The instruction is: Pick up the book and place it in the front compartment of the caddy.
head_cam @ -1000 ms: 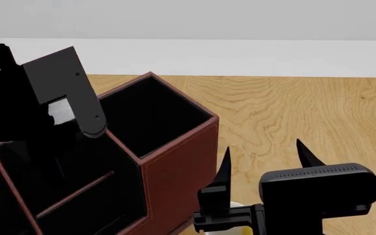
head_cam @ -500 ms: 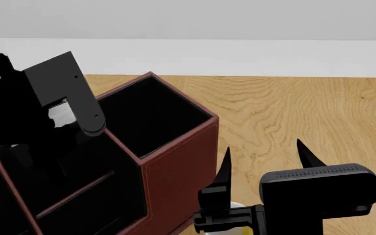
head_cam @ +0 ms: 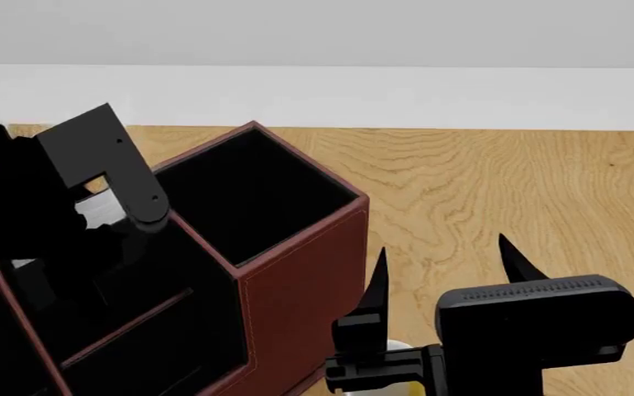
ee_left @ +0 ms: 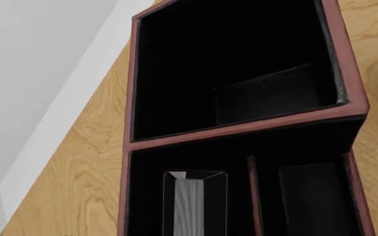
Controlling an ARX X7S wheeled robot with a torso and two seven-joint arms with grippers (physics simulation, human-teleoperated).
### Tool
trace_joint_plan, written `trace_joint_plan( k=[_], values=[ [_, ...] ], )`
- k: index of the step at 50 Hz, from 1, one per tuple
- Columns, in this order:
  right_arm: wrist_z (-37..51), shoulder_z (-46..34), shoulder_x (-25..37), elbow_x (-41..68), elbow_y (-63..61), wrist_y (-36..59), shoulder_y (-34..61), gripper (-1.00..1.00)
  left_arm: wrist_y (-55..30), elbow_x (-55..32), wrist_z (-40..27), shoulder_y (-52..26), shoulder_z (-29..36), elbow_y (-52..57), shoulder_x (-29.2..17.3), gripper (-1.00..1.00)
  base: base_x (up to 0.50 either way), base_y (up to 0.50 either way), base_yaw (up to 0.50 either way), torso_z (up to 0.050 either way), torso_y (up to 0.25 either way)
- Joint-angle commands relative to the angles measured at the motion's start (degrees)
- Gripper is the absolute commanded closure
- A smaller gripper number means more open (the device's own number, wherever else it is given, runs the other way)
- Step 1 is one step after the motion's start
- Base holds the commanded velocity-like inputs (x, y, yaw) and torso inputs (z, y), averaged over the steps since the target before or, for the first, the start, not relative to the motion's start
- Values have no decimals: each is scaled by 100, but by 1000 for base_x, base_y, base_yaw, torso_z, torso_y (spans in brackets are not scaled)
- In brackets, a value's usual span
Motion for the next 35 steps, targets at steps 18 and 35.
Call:
trace_joint_plan(
  k=[18, 35],
  values=[
    [43, -7, 46, 62, 30, -4, 31, -100, 771, 989, 330, 102, 296, -1639, 481, 100, 0, 0, 0, 0, 2],
    [60, -59, 53, 47, 81, -86, -4, -100, 710, 1012, 253, 130, 318, -1604, 531, -100, 0, 0, 0, 0, 0]
  ],
)
